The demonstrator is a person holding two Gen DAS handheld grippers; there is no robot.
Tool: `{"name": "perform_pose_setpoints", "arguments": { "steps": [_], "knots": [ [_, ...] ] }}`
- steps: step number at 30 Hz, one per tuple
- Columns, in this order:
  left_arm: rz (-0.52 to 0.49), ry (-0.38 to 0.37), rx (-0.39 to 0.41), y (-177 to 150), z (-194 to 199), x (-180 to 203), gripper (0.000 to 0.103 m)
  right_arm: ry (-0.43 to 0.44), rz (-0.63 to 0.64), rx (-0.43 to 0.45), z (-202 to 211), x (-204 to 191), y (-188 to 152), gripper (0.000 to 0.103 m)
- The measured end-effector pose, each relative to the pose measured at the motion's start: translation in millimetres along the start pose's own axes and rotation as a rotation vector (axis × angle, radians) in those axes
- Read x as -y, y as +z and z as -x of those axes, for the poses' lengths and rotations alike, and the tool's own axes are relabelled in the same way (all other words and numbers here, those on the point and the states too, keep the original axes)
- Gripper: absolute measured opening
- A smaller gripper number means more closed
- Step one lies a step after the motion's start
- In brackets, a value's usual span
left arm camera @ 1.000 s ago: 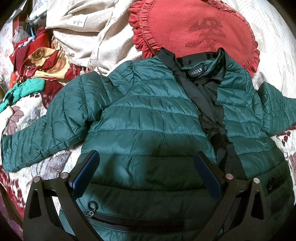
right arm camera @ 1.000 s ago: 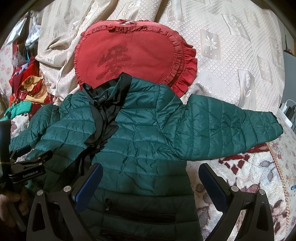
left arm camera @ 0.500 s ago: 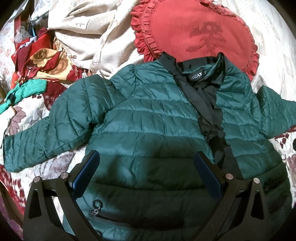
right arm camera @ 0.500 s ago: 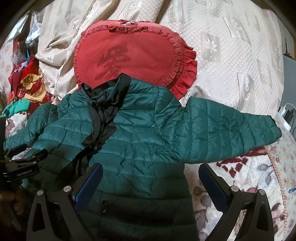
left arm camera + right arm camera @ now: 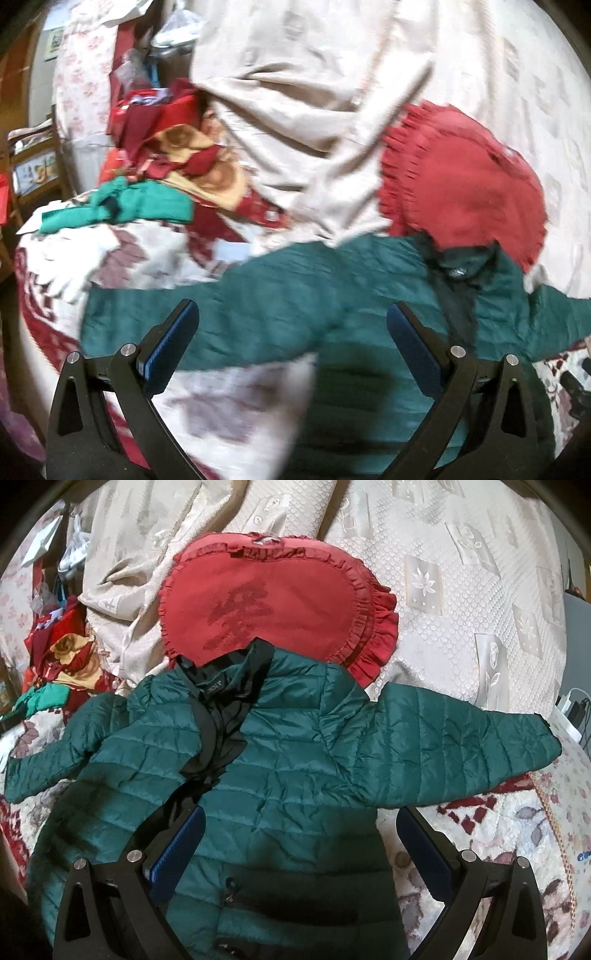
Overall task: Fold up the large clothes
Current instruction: 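Move the left tool to the sleeve nearest it and grasp the cuff, then lift the sleeve with the left tool and fold it across the jacket body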
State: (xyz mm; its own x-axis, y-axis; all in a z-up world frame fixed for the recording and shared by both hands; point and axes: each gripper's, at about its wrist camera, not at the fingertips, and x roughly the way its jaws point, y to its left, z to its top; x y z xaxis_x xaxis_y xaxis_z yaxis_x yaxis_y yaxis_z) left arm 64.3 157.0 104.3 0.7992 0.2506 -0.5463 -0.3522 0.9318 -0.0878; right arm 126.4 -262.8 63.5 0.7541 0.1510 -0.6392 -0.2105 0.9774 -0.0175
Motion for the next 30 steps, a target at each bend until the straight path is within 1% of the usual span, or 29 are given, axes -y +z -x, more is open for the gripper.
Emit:
{"name": "perform_pose_setpoints", "arguments": {
  "steps": [3, 4, 5, 6, 7, 9, 12, 14, 17, 19, 21, 23, 24, 25, 28, 29, 30],
  "knots": [
    [0.023, -0.063, -0.065, -0.1, -12.6, -46.2, 0.102, -0.002, 0.012, 0.023, 9.3, -3.4, -2.7, 0.103],
    [0.06, -0.082, -0.096, -7.2, -19.3, -70.8, 0.102, -0.005, 0.018, 0.027, 10.6, -3.7, -3.3, 0.103],
    [0.091, -0.087, -0.111, -14.5, -23.7, -86.5, 0.102, -0.009, 0.021, 0.027, 10.9, -4.5, -4.0, 0.103],
    [0.139, -0.092, -0.131, -27.2, -28.1, -109.0, 0.102, -0.013, 0.023, 0.026, 10.6, -4.7, -4.7, 0.103],
    [0.167, -0.104, -0.143, -37.1, -30.5, -120.6, 0.102, -0.016, 0.022, 0.022, 9.5, -3.8, -5.0, 0.103],
    [0.24, -0.157, -0.158, -68.5, -34.7, -154.5, 0.102, -0.019, 0.016, 0.016, 8.5, -2.8, -5.4, 0.103],
    [0.337, -0.2, -0.13, -101.9, -38.9, -188.8, 0.102, -0.021, 0.011, 0.017, 8.5, -1.9, -5.8, 0.103],
    [0.419, -0.204, -0.119, -119.7, -48.4, -213.9, 0.102, -0.022, 0.018, 0.013, 7.7, -2.2, -6.3, 0.103],
    [0.526, -0.221, -0.122, -132.4, -69.1, -240.7, 0.102, -0.017, 0.029, 0.004, 4.2, -7.0, -6.8, 0.102],
    [0.591, -0.261, -0.125, -136.4, -85.6, -255.4, 0.102, -0.014, 0.034, 0.003, 2.1, -10.3, -6.4, 0.103],
    [0.633, -0.281, -0.075, -133.2, -96.3, -265.1, 0.102, -0.009, 0.04, -0.001, -1.0, -14.2, -6.0, 0.103],
    [0.674, -0.288, -0.056, -127.0, -104.0, -272.6, 0.102, -0.007, 0.049, -0.01, -4.7, -18.5, -6.8, 0.102],
    [0.698, -0.314, -0.042, -122.1, -107.5, -274.8, 0.101, -0.008, 0.055, -0.016, -6.7, -20.4, -7.6, 0.103],
    [0.709, -0.346, -0.029, -117.6, -109.5, -275.5, 0.1, -0.007, 0.058, -0.019, -8.2, -21.4, -8.1, 0.103],
    [0.705, -0.413, 0.005, -105.4, -111.5, -271.7, 0.083, -0.011, 0.071, -0.028, -12.7, -24.1, -8.6, 0.102],
    [0.699, -0.416, -0.003, -103.2, -114.2, -270.0, 0.074, -0.01, 0.07, -0.029, -13.4, -23.7, -8.9, 0.103],
    [0.693, -0.406, -0.018, -101.7, -118.0, -268.7, 0.071, -0.007, 0.066, -0.031, -14.5, -23.8, -8.9, 0.103]
  ]
}}
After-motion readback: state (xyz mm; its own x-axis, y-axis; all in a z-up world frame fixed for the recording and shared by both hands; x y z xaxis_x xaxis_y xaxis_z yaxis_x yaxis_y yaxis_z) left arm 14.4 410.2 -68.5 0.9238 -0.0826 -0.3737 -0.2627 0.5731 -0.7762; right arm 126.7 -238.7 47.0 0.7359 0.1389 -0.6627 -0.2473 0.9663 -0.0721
